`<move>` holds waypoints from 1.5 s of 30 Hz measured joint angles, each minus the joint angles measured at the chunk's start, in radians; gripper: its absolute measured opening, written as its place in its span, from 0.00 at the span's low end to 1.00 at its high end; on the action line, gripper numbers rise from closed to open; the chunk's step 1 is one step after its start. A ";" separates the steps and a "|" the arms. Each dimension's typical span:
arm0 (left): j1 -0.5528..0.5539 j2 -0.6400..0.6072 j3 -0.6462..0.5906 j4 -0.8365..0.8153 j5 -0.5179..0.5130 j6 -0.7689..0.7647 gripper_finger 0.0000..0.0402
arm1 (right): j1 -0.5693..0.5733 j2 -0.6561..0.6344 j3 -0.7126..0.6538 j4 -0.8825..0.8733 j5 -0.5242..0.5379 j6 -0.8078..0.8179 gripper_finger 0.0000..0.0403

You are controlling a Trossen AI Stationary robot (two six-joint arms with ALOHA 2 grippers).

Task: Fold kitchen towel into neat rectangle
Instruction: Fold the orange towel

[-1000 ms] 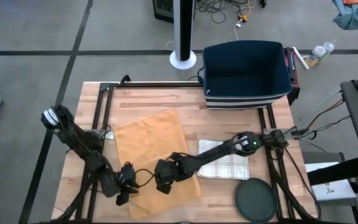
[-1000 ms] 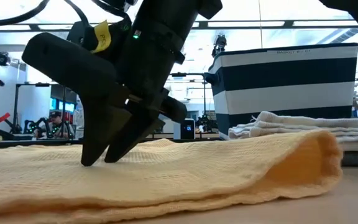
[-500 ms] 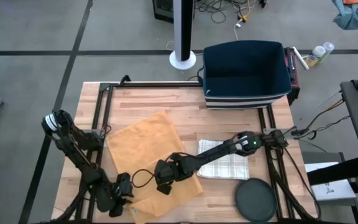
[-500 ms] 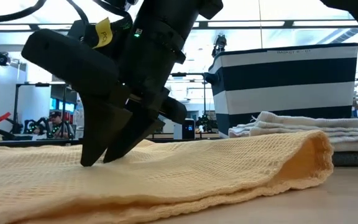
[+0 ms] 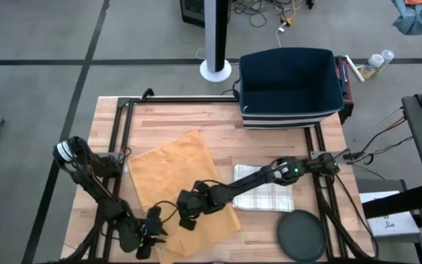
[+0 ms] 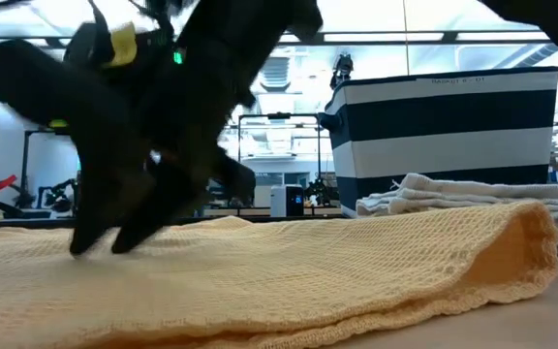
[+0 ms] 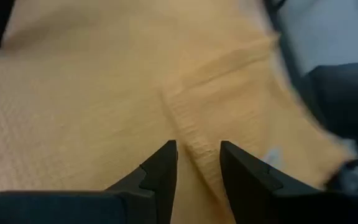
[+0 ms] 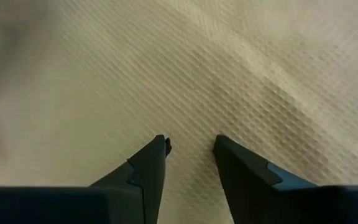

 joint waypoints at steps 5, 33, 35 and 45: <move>-0.027 0.013 0.043 0.000 0.084 0.038 0.28 | -0.016 0.004 0.001 -0.051 0.008 0.012 0.31; -0.159 -0.038 0.034 0.030 -0.189 -0.077 0.28 | 0.047 -0.018 0.145 -0.076 0.143 0.052 0.31; -0.179 -0.045 0.037 0.044 -0.213 -0.065 0.28 | 0.074 -0.016 0.144 -0.069 0.189 0.054 0.30; -0.361 -0.106 0.175 0.048 -0.481 0.233 0.28 | 0.200 0.007 0.104 0.378 0.286 -0.175 0.21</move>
